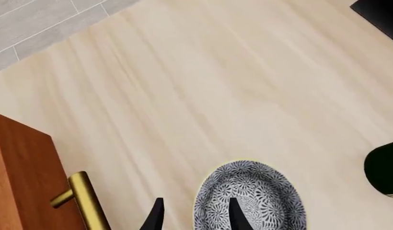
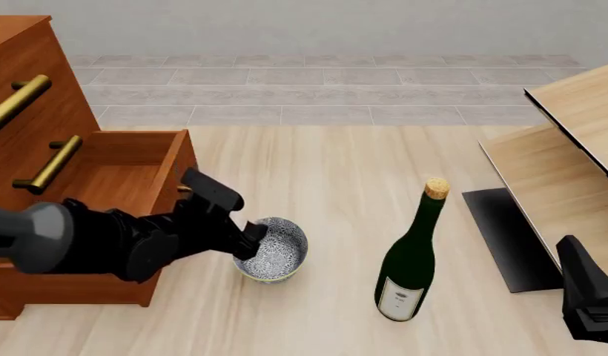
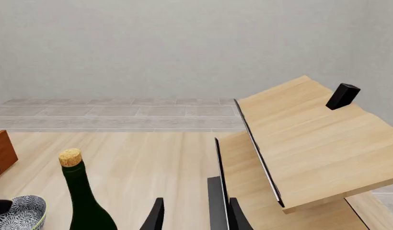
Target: Put the bowl on top of the cabinet.
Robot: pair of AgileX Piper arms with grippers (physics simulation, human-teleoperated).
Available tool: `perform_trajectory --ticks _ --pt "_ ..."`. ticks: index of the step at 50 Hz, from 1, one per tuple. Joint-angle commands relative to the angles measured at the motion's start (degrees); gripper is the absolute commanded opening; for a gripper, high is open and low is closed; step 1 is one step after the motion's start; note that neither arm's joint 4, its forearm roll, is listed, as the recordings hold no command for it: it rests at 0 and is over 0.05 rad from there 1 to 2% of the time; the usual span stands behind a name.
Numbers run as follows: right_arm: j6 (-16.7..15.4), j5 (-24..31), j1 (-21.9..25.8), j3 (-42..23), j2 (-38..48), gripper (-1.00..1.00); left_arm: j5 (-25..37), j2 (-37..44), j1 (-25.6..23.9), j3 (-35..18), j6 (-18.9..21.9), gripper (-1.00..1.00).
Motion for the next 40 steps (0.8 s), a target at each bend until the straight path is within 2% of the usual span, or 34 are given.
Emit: perform_trajectory --ticks 1,40 --pt "0.0 0.0 0.0 0.0 0.0 1.0 -0.7 1.1 0.1 0.1 0.2 1.0" --pt "0.0 0.0 0.0 0.0 0.0 1.0 -2.2 4.5 -0.1 0.0 0.2 1.0"
